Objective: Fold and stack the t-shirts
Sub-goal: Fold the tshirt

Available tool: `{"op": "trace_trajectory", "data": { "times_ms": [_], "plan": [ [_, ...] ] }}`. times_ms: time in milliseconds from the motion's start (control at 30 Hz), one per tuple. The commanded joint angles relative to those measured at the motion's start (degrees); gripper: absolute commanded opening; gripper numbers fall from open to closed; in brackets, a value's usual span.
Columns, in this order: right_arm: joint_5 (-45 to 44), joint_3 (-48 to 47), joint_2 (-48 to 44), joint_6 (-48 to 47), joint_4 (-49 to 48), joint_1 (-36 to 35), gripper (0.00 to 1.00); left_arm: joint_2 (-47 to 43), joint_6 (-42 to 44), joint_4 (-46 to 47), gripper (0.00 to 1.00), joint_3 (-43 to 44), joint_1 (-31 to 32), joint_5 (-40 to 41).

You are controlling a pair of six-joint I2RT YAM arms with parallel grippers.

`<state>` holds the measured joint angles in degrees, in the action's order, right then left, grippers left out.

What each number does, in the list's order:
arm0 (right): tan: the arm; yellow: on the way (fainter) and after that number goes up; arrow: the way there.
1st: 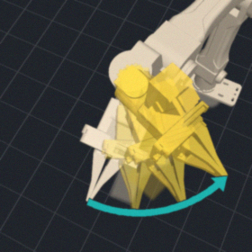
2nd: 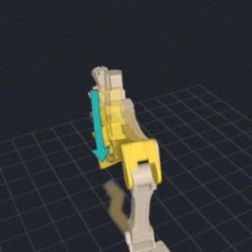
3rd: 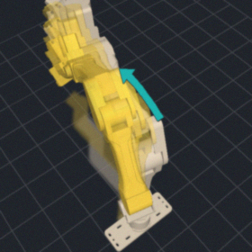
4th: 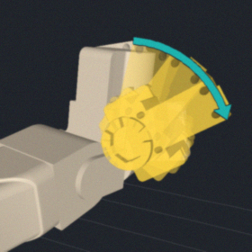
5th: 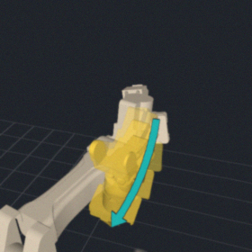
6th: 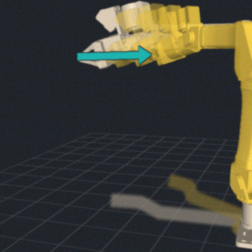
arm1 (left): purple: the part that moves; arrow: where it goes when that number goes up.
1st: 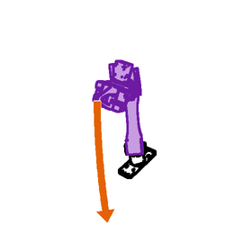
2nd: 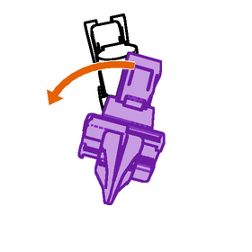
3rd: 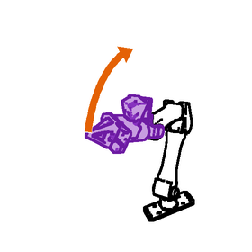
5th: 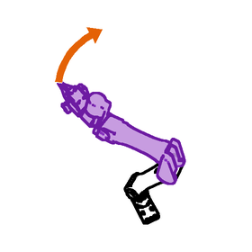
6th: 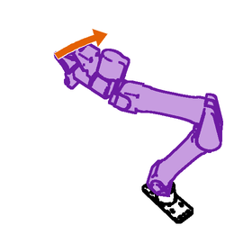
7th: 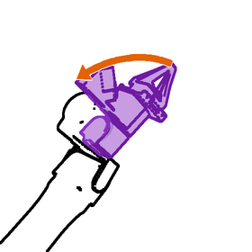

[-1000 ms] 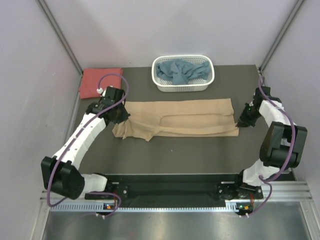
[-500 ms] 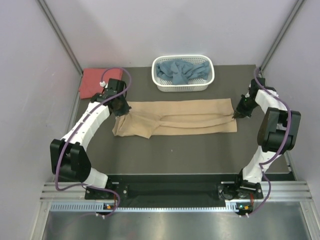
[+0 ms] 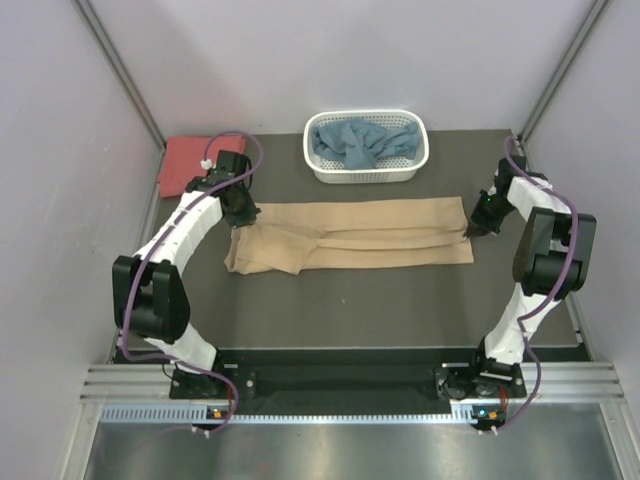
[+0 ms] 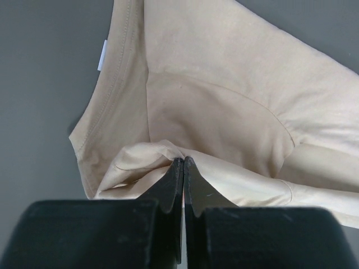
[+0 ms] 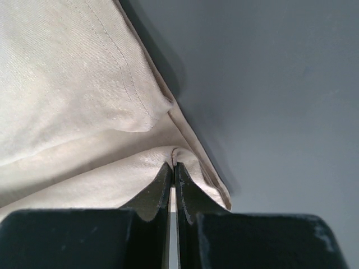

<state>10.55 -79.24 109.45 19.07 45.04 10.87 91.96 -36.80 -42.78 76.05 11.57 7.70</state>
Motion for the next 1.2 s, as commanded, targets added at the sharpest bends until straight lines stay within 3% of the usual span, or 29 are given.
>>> {"op": "trace_trajectory", "data": {
  "times_ms": [0, 1167],
  "plan": [
    [-1.0, -3.4, 0.9, -0.6, -0.7, -0.3, 0.0, 1.5, 1.5, 2.3, 0.0, 2.9, -0.8, -0.4],
    [-0.3, -5.8, 3.8, -0.4, -0.8, -0.3, 0.0, 11.7, 2.0, 4.0, 0.0, 8.7, -2.0, -3.2]
  ]
}}
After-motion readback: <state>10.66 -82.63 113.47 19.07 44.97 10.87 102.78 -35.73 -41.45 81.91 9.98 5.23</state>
